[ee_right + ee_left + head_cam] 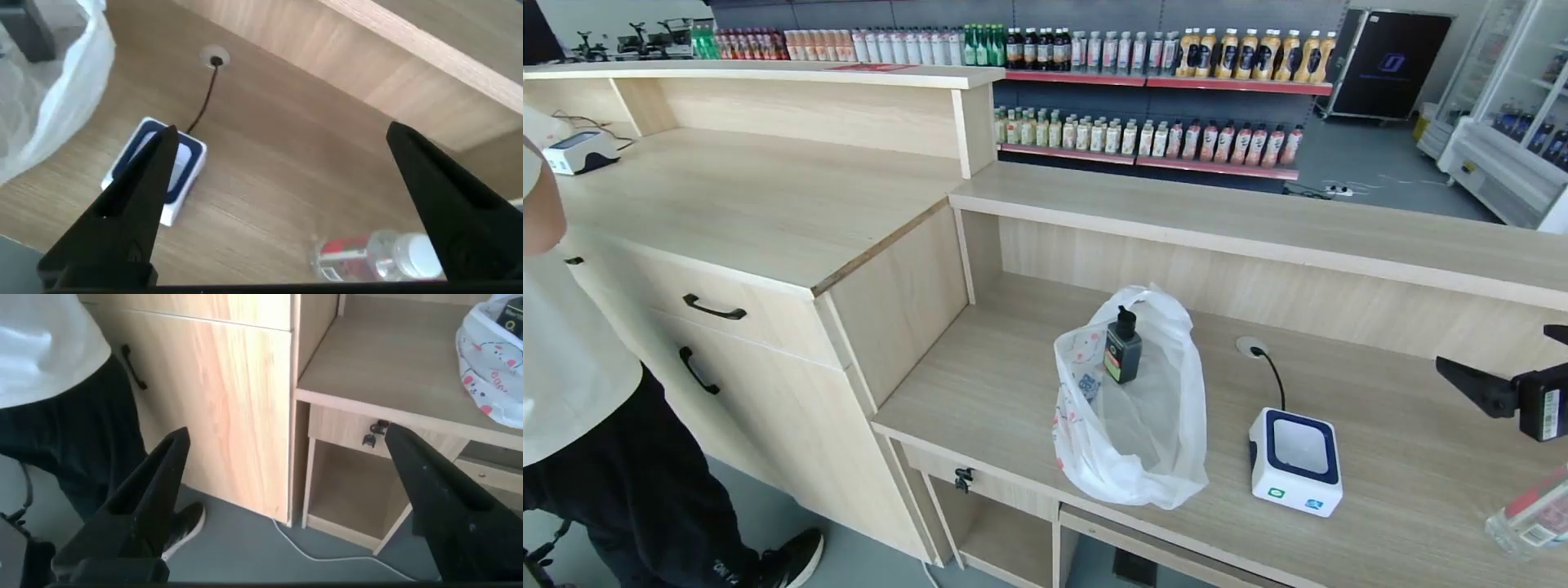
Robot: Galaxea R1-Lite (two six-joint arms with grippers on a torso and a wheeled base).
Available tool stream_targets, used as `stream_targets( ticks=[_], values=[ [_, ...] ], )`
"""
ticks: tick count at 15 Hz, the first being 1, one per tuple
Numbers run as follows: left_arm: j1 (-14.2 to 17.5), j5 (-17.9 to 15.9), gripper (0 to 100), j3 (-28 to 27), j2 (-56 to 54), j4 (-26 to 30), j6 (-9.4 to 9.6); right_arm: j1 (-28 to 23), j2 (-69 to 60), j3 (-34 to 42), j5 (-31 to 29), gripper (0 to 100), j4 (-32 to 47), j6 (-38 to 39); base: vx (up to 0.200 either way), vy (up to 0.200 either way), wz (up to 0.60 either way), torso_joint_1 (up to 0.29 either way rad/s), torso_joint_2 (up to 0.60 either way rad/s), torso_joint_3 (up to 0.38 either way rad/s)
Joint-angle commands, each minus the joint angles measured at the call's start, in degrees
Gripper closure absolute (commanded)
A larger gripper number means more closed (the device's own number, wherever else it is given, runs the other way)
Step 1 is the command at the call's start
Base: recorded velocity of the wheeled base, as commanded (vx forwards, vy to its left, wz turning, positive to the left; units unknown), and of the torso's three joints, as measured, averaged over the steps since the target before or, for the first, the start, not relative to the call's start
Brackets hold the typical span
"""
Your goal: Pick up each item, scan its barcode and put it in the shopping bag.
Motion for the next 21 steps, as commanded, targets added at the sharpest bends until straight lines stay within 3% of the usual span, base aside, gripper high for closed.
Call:
stream_targets(
  ticks=[1,5,10,18,21],
  values=[
    [0.02,0.02,0,0.0,-0.02,0.02,-0.01,-6.31,-2.33,0.54,0.02,0,3.81,-0.12,0.0,0.0,-0.6,0.002,0.01,0.002],
    [0.02,0.02,0,0.0,-0.02,0.02,-0.01,-13.69,1.89,1.25,0.37,0,7.5,-0.82,0.0,0.0,-0.6,0.005,0.0,0.006],
    [0.02,0.02,0,0.0,-0.02,0.02,-0.01,-17.73,7.96,2.83,0.45,0,4.07,-0.38,0.0,0.0,0.0,0.0,0.0,0.0],
    [0.02,0.02,0,0.0,-0.02,0.02,-0.01,-18.96,23.78,3.27,3.62,0,-7.88,0.67,0.0,0.0,0.0,0.0,0.0,0.0],
    [0.02,0.02,0,0.0,-0.02,0.02,-0.01,-18.96,25.97,3.35,4.85,0,-8.67,-0.73,0.0,0.0,0.0,0.0,0.0,0.0]
  ],
)
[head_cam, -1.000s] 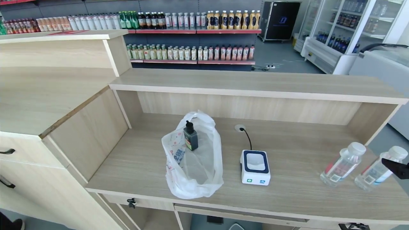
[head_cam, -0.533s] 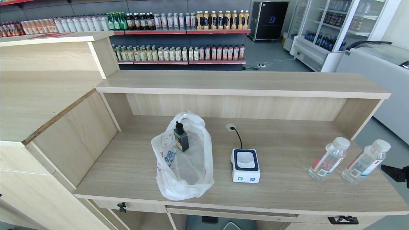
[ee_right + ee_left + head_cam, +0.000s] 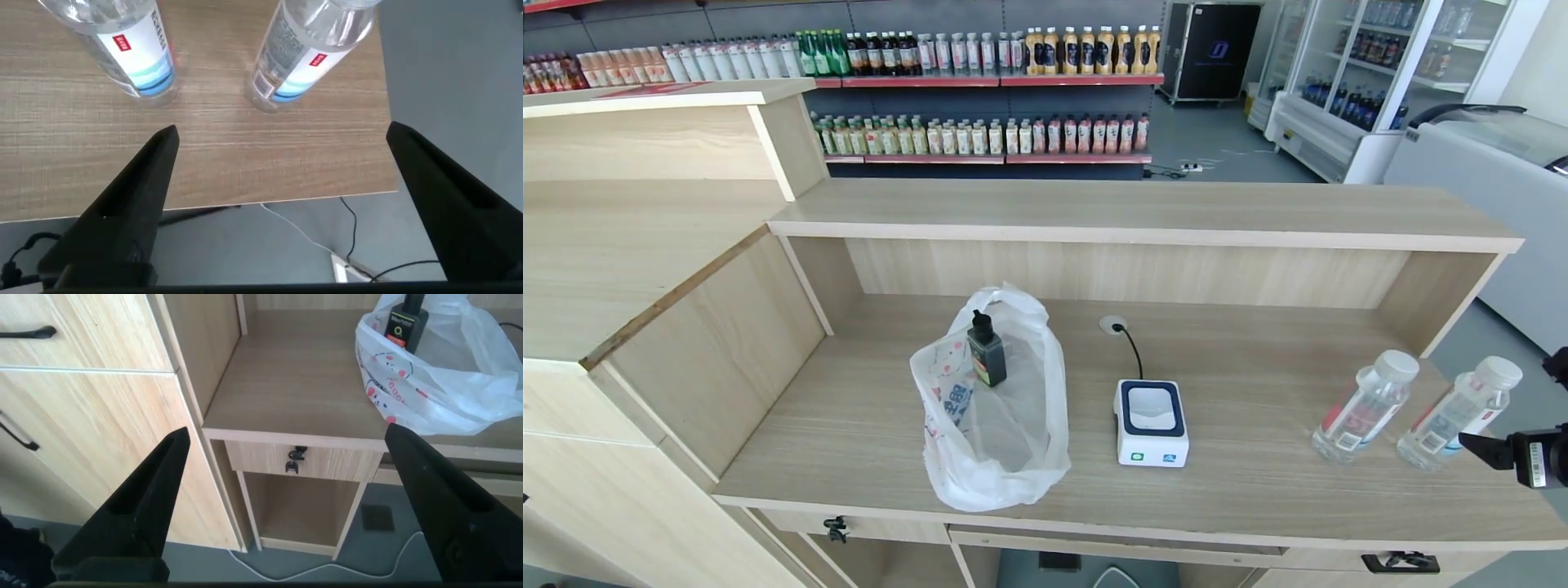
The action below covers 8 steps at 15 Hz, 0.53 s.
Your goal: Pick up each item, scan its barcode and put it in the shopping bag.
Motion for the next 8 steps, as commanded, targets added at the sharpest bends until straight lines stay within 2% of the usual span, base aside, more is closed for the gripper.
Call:
stream_targets(
  ticks=[1,5,8],
  values=[
    [0.02,0.04,0,0.0,-0.02,0.02,0.04,0.1,1.91,0.2,0.17,0,0.12,-0.1,0.0,0.0,0.0,0.0,0.0,0.0],
    [0.02,0.04,0,0.0,-0.02,0.02,-0.05,-1.93,-5.56,-0.24,11.34,0,0.3,0.43,0.0,0.0,0.0,0.0,0.0,0.0],
    [0.02,0.04,0,0.0,-0.02,0.02,0.04,-1.66,-11.18,-0.06,13.71,0,1.71,1.92,0.0,0.0,0.0,0.0,0.0,0.0]
  ],
)
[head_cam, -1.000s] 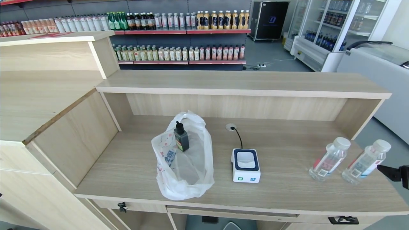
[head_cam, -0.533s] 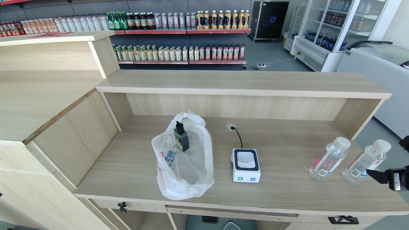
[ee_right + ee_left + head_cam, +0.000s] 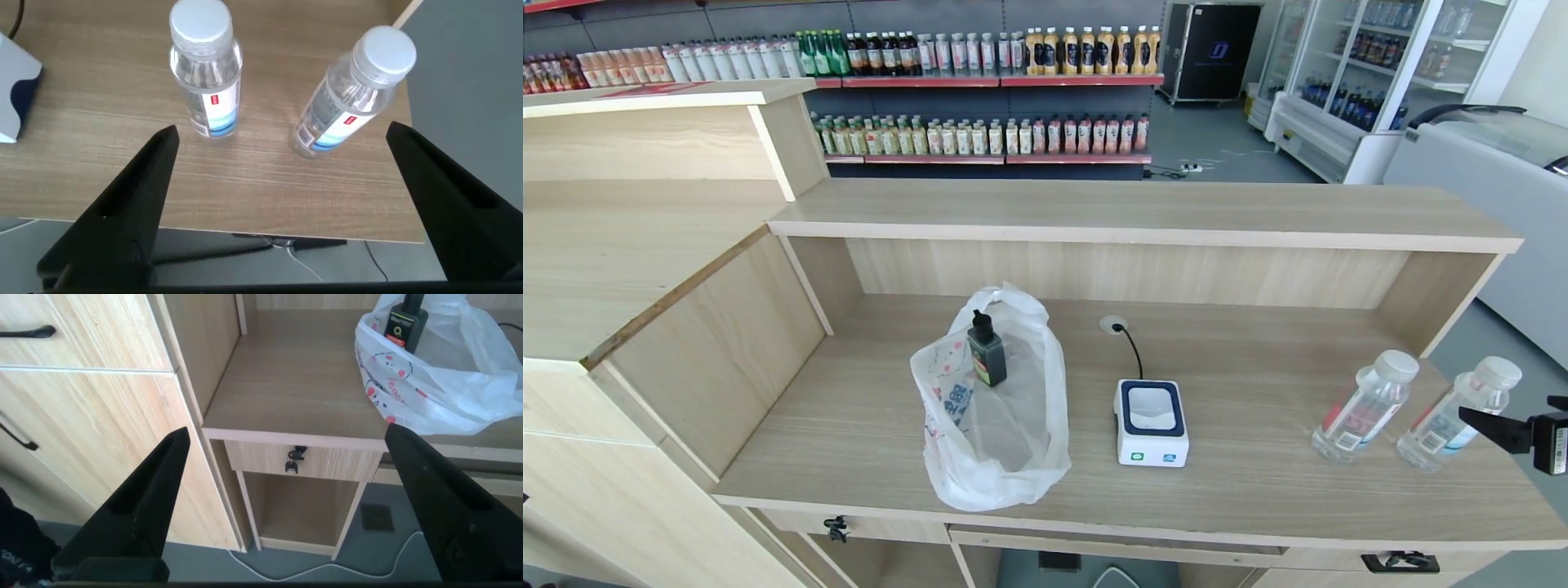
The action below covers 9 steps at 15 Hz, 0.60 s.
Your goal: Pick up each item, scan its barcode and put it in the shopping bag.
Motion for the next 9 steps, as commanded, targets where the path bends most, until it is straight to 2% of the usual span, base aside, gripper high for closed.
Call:
stream_targets(
  ticks=[1,3,5,9],
  values=[
    [0.02,0.04,0,0.0,-0.02,0.02,-0.02,0.04,-4.12,0.25,0.34,0,0.06,0.21,0.0,0.0,0.0,0.0,0.0,0.0],
    [0.02,0.04,0,0.0,-0.02,0.02,-0.02,0.13,-5.97,0.86,0.95,0,0.14,0.65,0.0,0.0,0.0,0.0,0.0,0.0],
    [0.02,0.04,0,0.0,-0.02,0.02,-0.02,0.31,-8.34,0.78,3.06,0,0.14,4.43,0.0,0.0,0.0,0.0,0.0,0.0],
    [0.02,0.04,0,0.0,-0.02,0.02,0.06,1.63,-10.54,0.86,3.06,0,0.14,5.93,0.0,0.0,0.0,0.0,0.0,0.0]
  ],
)
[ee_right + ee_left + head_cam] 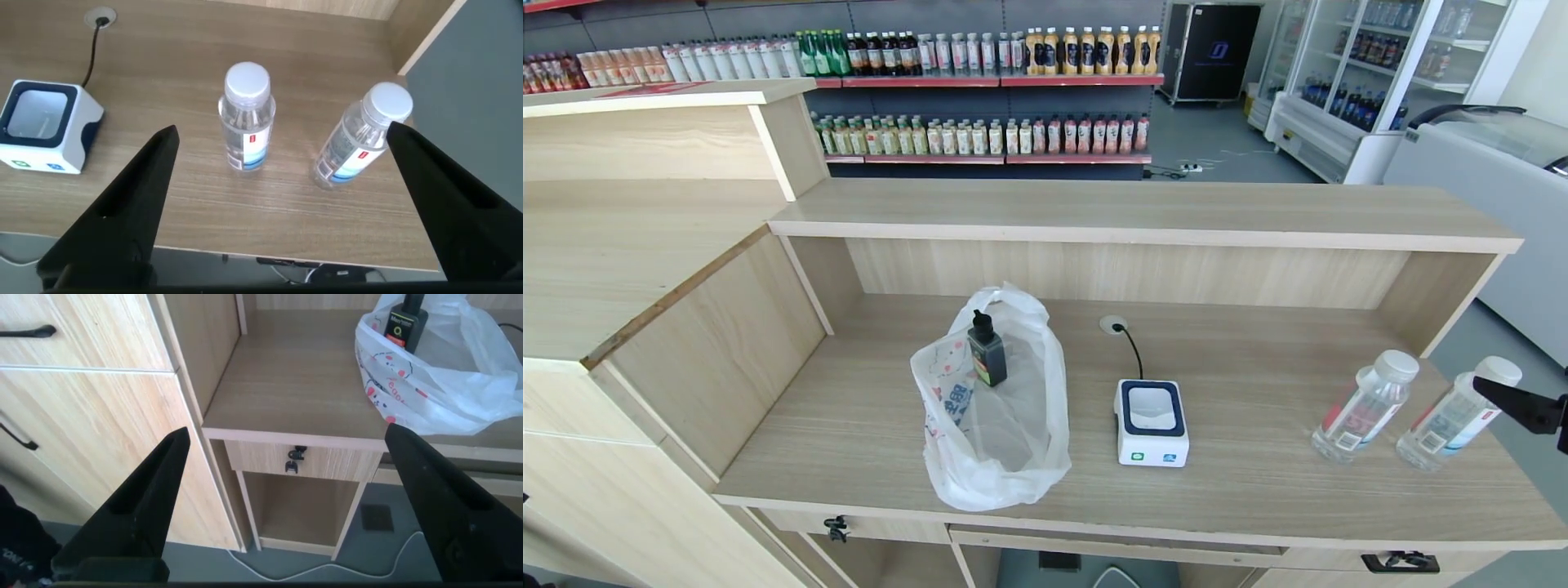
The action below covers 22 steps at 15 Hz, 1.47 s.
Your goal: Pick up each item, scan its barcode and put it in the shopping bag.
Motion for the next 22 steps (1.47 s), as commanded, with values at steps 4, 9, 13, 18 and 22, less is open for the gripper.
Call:
stream_targets(
  ticks=[4,9,13,18,22],
  values=[
    [0.02,0.02,0,0.0,-0.02,0.0,-0.2,-0.33,-0.99,-0.23,0.01,0,0.0,0.47,0.0,0.0,0.0,0.0,0.0,0.0],
    [0.02,0.02,0,0.0,-0.02,0.0,-0.2,-0.24,-0.72,-0.23,-0.16,0,-0.09,0.47,-0.08,0.0,0.0,0.001,0.0,0.002],
    [0.02,0.02,0,0.0,-0.02,0.0,-0.2,-0.68,0.68,-0.14,-0.42,0,-0.18,0.47,-0.2,0.0,0.0,0.004,0.0,0.002],
    [0.02,0.02,0,0.0,-0.02,0.0,-0.02,-1.2,6.13,-2.6,-3.24,0,-1.14,1.08,-0.04,0.0,0.0,-0.001,0.0,0.0],
    [0.02,0.02,0,0.0,-0.02,0.0,-0.02,-3.05,15.62,-6.47,-3.59,0,-6.15,1.17,0.0,0.0,0.0,0.0,0.0,0.0]
  ],
)
